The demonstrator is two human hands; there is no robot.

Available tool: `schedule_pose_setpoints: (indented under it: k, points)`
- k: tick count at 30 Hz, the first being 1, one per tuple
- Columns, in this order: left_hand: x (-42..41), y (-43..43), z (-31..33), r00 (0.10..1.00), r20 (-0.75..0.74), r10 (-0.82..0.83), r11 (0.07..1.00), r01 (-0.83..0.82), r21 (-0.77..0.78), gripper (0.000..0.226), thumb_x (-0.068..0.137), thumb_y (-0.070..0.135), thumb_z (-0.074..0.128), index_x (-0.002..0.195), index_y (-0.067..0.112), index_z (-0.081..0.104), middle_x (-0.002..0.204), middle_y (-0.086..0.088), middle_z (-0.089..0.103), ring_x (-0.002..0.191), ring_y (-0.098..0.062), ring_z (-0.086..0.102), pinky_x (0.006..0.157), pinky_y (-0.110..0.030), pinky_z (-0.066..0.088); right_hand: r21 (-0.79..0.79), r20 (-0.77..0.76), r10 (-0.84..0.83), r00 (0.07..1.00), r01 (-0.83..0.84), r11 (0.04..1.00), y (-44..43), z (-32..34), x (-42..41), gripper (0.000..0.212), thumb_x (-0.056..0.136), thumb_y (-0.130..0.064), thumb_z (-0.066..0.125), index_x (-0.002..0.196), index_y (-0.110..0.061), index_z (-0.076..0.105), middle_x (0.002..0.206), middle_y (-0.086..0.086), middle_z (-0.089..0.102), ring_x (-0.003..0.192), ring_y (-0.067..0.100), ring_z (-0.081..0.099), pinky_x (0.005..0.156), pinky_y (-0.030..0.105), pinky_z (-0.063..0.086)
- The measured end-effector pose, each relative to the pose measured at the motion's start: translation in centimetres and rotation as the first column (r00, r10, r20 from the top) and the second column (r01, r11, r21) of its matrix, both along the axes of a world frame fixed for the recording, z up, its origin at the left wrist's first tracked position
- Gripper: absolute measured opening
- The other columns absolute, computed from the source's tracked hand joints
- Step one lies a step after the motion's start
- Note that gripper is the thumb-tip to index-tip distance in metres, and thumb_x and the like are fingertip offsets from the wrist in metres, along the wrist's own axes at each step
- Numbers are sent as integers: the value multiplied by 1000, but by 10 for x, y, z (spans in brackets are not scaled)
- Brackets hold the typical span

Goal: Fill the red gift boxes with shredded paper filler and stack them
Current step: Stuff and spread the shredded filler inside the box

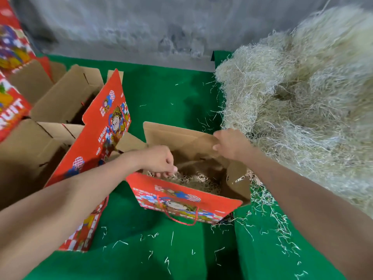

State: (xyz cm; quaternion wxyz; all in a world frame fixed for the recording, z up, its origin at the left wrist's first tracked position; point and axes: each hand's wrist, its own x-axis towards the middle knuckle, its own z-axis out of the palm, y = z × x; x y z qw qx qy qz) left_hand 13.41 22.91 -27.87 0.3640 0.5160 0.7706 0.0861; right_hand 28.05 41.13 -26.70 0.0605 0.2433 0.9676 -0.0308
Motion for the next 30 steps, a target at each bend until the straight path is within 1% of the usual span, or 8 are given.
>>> schedule_pose_setpoints:
  k: [5,7,9,11,13,18,24,30]
  points:
    - [-1,-4,18,867,-463,183,977,-106,186,27,92,35,53,68,24,60,86,-9,66,78,-21,57,69,-27,35,-85,-98,-186,978,178,980,-5,5,-12,17,91,-23,52,78,-17,43,84,6,55,85,27,59,76,39,51]
    - [-4,-7,16,796,-473,378,916,-249,314,24,89,39,54,110,29,63,141,-8,43,130,-27,36,101,-39,20,-130,-131,-264,956,247,960,-8,7,-16,15,92,-22,50,81,-12,47,85,9,58,88,29,61,79,41,52]
    - [-1,-9,14,810,-283,514,839,-406,362,60,86,40,59,140,29,35,157,-4,4,142,-31,7,112,-47,11,-237,-156,-340,927,299,924,-13,5,-19,17,94,-20,47,86,-6,52,89,12,62,84,30,63,73,38,53]
    - [7,-9,10,816,-52,576,775,-525,351,79,86,34,61,149,24,14,157,-5,-2,141,-29,15,111,-40,23,-409,-141,-401,905,316,856,-20,-2,-18,27,96,-22,44,102,1,56,100,18,65,76,29,63,62,34,53]
    - [11,-9,3,826,69,560,767,-548,335,78,89,20,58,150,22,9,151,-10,27,123,-25,44,99,-29,38,-444,-161,-411,897,306,842,-30,-7,-12,39,96,-30,44,123,-3,46,114,17,60,83,31,63,68,39,54]
    - [8,-15,-4,807,40,589,729,-553,403,60,92,4,47,146,15,24,127,-11,57,83,-19,59,70,-20,45,-73,-422,-40,906,10,997,-66,-2,8,59,93,-56,25,139,-20,31,136,8,41,103,26,58,73,38,55]
    - [1,-14,-15,798,36,602,723,-564,400,43,96,9,40,139,9,37,109,-17,62,55,-9,55,40,-9,37,-72,101,80,992,-73,995,-94,-12,-6,52,91,-43,48,135,-18,34,120,14,52,100,35,59,77,42,50]
    - [-8,2,-21,791,-23,612,723,-548,421,46,98,11,37,143,7,27,110,-19,63,90,-32,64,71,-30,50,-84,9,-5,1000,5,996,-82,-22,-36,55,93,-20,43,141,-28,19,116,18,51,98,37,58,78,41,48]
